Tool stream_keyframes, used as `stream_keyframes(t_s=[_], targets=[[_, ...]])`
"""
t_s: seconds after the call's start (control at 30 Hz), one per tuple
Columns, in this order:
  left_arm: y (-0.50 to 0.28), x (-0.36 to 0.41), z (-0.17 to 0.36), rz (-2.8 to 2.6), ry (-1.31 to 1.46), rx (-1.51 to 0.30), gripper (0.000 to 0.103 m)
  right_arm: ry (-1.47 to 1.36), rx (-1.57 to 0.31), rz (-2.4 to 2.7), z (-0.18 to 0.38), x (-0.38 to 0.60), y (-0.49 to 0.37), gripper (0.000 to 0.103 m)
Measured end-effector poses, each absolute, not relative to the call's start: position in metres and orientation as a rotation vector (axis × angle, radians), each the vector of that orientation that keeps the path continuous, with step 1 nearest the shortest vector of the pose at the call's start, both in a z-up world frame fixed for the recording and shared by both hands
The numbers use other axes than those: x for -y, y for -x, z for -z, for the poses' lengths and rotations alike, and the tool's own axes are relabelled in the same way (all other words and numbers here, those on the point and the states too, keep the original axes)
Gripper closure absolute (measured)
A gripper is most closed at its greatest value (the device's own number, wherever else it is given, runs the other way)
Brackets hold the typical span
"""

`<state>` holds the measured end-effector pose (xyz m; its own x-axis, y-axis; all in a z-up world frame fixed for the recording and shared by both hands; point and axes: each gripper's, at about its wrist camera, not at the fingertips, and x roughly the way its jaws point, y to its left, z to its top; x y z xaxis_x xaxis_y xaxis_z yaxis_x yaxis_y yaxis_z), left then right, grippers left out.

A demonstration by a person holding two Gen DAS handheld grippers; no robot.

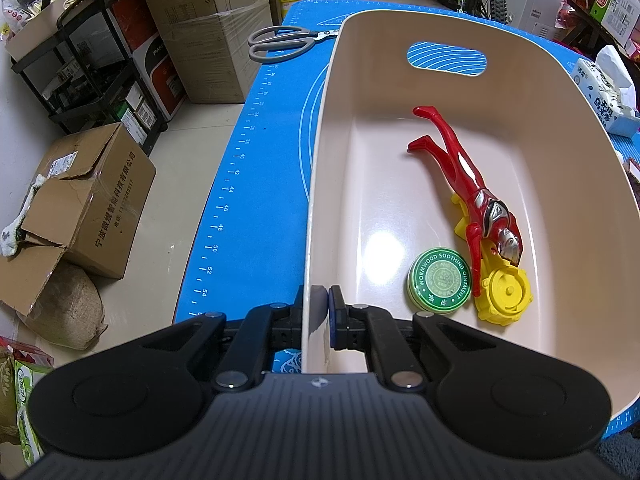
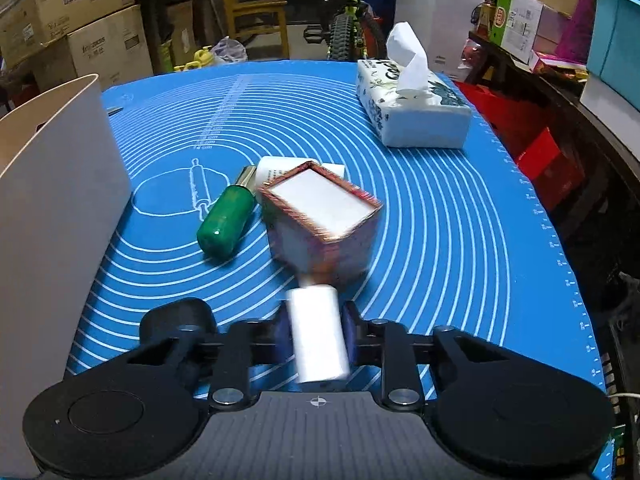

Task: Organize rigid objects
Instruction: 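Carry the white charger with the right tool and release it into the bin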

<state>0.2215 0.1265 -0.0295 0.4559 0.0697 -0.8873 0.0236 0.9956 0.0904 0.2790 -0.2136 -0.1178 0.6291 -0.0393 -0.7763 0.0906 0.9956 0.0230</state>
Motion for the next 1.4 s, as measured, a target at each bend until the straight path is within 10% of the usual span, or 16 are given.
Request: stream_keyframes(t_s=[0.77,1.4], targets=[[-0.222,-0.126,0.030,-0.028,-0.095,-1.098,0.092,-0.035,-0.645,-0.197,-0.004,0.112,-0.258,0.070],[-0.223,-0.125,0.030,-0.031,-0.102,-1.101,0.092,0.103,-0.931,-0.293,0.046,0.002,-0.298,0.070]])
